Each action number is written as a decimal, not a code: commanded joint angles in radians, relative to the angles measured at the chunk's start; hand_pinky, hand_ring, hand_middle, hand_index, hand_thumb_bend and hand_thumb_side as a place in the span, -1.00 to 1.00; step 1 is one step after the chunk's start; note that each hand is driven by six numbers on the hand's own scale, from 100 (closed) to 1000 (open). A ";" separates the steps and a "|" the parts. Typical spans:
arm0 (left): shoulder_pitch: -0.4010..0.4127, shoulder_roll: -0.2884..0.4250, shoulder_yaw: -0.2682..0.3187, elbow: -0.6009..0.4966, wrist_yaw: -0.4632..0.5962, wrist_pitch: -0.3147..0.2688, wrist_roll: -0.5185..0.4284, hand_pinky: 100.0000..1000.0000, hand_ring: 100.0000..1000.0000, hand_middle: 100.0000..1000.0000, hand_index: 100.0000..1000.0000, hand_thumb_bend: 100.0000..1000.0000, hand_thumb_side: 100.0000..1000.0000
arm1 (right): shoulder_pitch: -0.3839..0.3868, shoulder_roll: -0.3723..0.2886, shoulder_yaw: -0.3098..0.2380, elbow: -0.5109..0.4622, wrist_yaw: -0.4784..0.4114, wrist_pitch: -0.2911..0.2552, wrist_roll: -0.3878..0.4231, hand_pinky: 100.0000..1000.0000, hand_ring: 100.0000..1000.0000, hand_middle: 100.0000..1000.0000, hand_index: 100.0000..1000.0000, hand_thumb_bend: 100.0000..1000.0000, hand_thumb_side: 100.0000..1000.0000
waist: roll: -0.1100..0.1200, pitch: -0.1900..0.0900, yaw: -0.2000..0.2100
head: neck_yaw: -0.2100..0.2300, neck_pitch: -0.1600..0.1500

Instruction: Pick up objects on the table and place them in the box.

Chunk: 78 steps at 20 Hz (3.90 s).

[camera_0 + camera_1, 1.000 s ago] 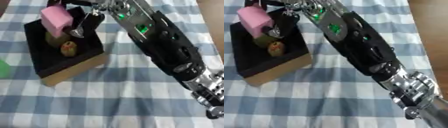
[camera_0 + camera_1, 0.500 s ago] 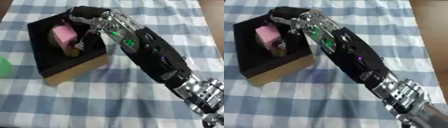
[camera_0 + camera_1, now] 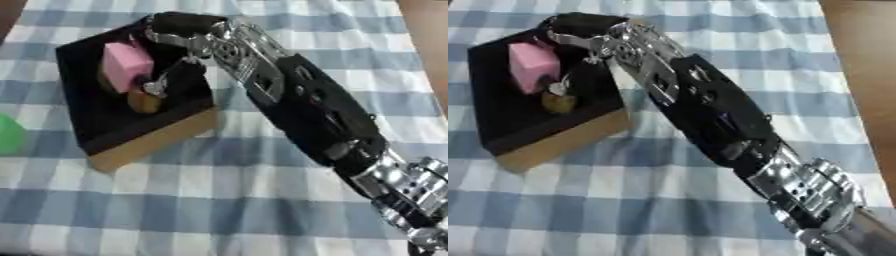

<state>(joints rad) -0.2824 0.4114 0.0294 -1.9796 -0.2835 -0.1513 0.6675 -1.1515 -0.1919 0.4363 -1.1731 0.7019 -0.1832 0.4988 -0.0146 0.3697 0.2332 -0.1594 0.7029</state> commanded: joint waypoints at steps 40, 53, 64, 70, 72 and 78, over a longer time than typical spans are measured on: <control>0.073 0.421 0.018 -0.020 -0.152 0.229 -0.247 0.72 0.74 0.66 0.85 0.19 0.60 | 0.232 -0.560 -0.192 -0.818 -0.503 0.327 -0.295 0.67 0.64 0.52 0.73 -1.00 -0.49 | 0.031 -0.042 -0.053 | 0.094 0.031; 0.102 0.579 0.010 -0.020 -0.281 0.260 -0.536 0.82 0.76 0.65 0.85 0.01 0.14 | 0.469 -0.702 -0.370 -0.827 -0.623 0.167 -0.643 0.66 0.62 0.49 0.68 -1.00 -0.51 | 0.054 -0.046 -0.086 | 0.102 -0.016; 0.092 0.616 -0.014 -0.020 -0.328 0.239 -0.707 0.84 0.77 0.66 0.88 0.02 0.18 | 0.603 -0.718 -0.437 -0.827 -0.590 0.125 -0.740 0.66 0.60 0.48 0.67 -1.00 -0.49 | 0.069 -0.068 -0.098 | 0.134 -0.004; 0.104 0.627 -0.018 -0.020 -0.305 0.244 -0.768 0.84 0.77 0.66 0.88 0.05 0.17 | 0.637 -0.710 -0.454 -0.827 -0.590 0.130 -0.764 0.66 0.60 0.47 0.67 -1.00 -0.45 | 0.070 -0.073 -0.098 | 0.129 0.008; 0.107 0.628 -0.019 -0.020 -0.299 0.240 -0.787 0.84 0.77 0.67 0.88 0.07 0.17 | 0.642 -0.706 -0.455 -0.827 -0.591 0.132 -0.766 0.66 0.59 0.47 0.66 -1.00 -0.44 | 0.069 -0.075 -0.098 | 0.126 0.016; 0.120 0.634 -0.014 -0.020 -0.297 0.217 -0.851 0.85 0.78 0.67 0.88 0.10 0.16 | 0.657 -0.698 -0.460 -0.827 -0.595 0.138 -0.770 0.66 0.58 0.46 0.66 -1.00 -0.43 | 0.065 -0.083 -0.095 | 0.108 0.054</control>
<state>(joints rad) -0.1590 1.0019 0.0037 -1.9856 -0.5860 0.0698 -0.1698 -0.4880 -0.8735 -0.0067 -1.9852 0.1066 -0.0463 -0.2676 0.0420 0.3226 0.1369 -0.0466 0.7452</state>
